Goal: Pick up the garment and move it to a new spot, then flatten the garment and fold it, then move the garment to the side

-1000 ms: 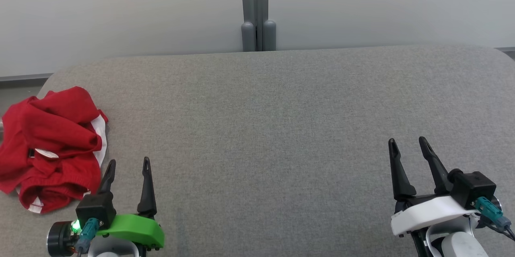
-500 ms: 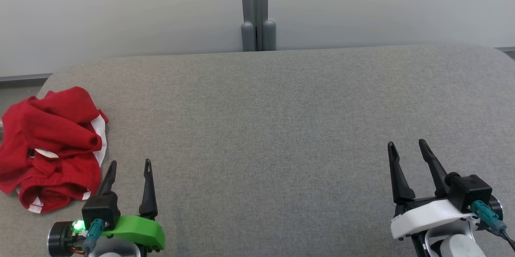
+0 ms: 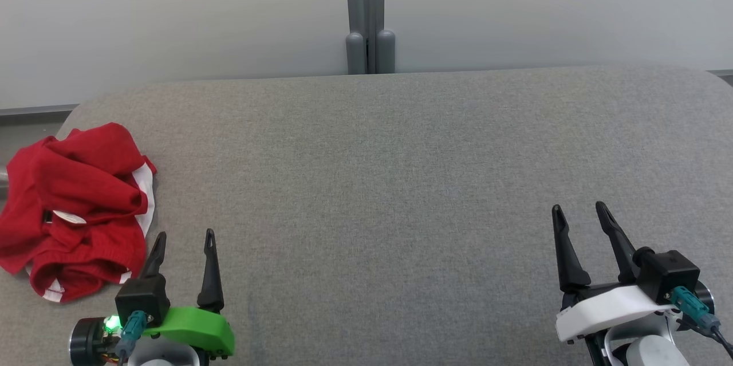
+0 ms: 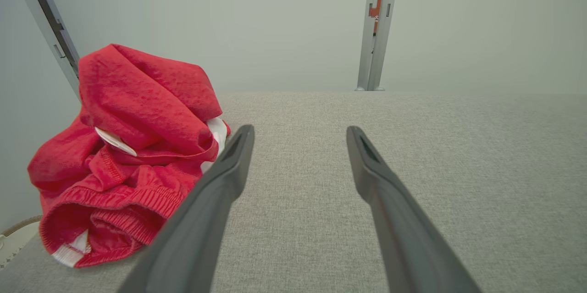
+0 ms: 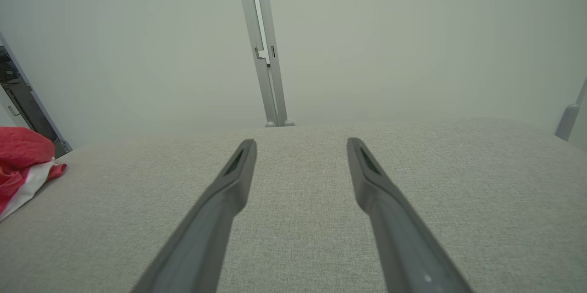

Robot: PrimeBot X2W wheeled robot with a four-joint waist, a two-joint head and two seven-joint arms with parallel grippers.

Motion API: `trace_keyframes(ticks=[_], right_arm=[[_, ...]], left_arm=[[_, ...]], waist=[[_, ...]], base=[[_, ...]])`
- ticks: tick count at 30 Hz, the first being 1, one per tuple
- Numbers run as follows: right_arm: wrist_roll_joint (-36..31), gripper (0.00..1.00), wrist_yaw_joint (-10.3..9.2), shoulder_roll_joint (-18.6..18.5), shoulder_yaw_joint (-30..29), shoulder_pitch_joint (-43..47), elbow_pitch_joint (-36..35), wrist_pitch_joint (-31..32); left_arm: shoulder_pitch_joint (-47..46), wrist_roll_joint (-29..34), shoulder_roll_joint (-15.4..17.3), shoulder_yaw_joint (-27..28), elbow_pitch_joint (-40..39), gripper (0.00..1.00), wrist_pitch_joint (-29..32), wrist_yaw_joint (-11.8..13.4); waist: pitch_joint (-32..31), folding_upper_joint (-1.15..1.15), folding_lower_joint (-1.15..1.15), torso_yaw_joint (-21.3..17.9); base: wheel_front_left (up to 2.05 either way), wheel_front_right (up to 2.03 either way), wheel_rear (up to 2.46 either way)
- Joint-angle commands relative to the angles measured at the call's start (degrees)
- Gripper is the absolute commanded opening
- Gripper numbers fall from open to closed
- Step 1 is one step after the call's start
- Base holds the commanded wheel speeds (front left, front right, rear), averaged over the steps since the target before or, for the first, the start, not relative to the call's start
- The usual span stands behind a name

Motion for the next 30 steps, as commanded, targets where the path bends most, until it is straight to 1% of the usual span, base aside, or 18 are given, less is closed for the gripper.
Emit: trace_keyframes(ticks=[1, 9, 15, 23, 30], right_arm=[[0.18, 1.0, 0.02, -0.08, -0.03, 0.51, 0.17, -0.19], [0.37, 1.0, 0.02, 0.02, -0.15, 0.8, 0.23, -0.18], [0.59, 1.0, 0.02, 0.15, -0.15, 0.93, 0.4, -0.18], [0.85, 1.0, 0.02, 0.32, 0.42, 1.28, 0.65, -0.18], [0.86, 1.0, 0.02, 0.47, 0.82, 1.26, 0.74, -0.18]], left_arm=[[-0.89, -0.01, 0.5, -0.03, 0.17, 1.0, -0.04, 0.28], [-1.08, -0.35, 0.79, -0.18, 0.21, 1.0, -0.04, 0.3], [-0.97, -0.53, 1.22, 0.19, -0.43, 1.0, -0.04, 0.74], [-0.11, -1.26, 2.45, 1.25, -0.86, 1.0, -0.04, 1.28], [-0.3, -1.83, 3.34, 1.57, -0.83, 1.0, -0.02, 1.37]], waist=[[-0.01, 0.0, 0.0, 0.03], [0.07, 0.0, 0.0, 0.42], [0.09, 0.0, 0.0, 2.19], [0.04, 0.0, 0.0, 6.19], [0.53, 0.0, 0.0, 10.99]], base=[[0.0, 0.0, 0.0], [0.0, 0.0, 0.0], [0.0, 0.0, 0.0], [0.0, 0.0, 0.0], [0.0, 0.0, 0.0]])
